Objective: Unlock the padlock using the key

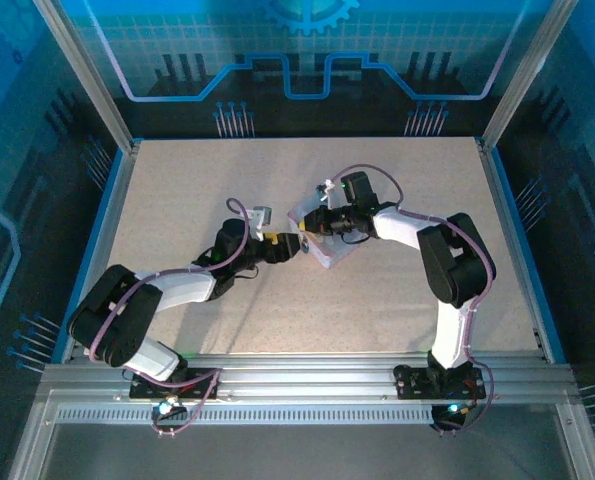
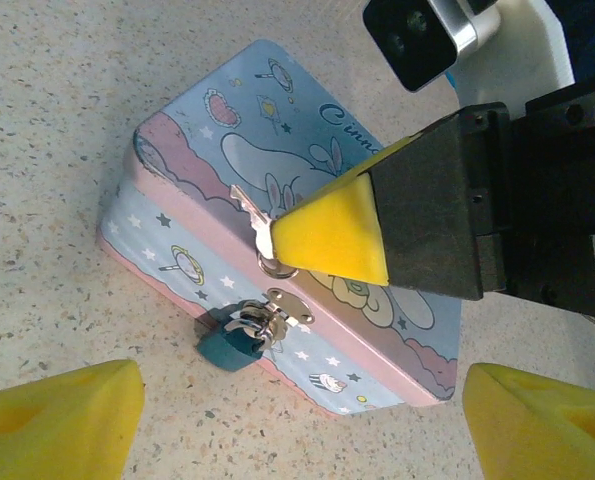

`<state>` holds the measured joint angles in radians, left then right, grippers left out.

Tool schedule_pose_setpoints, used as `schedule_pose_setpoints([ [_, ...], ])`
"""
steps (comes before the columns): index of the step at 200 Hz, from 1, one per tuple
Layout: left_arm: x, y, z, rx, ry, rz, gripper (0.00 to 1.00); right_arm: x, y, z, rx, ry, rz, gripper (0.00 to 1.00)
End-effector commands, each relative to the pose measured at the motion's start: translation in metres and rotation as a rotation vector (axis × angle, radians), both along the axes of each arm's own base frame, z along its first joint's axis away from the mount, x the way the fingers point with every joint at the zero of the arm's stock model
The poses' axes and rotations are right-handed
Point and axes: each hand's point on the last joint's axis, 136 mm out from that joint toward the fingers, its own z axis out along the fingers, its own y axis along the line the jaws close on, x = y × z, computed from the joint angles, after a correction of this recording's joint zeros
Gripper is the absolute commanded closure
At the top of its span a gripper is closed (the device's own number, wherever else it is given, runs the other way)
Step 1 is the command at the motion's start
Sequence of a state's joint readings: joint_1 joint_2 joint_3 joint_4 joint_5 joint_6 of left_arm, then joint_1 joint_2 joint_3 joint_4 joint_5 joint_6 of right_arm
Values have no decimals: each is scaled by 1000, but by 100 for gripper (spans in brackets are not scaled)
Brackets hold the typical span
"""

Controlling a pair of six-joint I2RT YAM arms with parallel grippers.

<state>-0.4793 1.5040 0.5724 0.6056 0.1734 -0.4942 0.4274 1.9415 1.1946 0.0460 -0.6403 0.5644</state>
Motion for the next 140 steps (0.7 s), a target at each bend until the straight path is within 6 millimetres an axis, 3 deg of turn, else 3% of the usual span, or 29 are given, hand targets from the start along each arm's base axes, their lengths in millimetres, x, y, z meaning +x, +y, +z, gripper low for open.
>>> schedule_pose_setpoints([
  [1,-6,2,7,2,-28,-29,15,-41,1,-48,-73,175,42,99],
  [50,-21,-11,8,-10,-53,-153,13,-54,6,-28,-38,128,87,100],
  [112,-21,-12,8,-48,-39,-227,12,-25,-16,50,41,-18,12,100],
  [140,-17,-15,2,-71,-15,-228,12,-34,-35,45,12,-4,-25,99],
])
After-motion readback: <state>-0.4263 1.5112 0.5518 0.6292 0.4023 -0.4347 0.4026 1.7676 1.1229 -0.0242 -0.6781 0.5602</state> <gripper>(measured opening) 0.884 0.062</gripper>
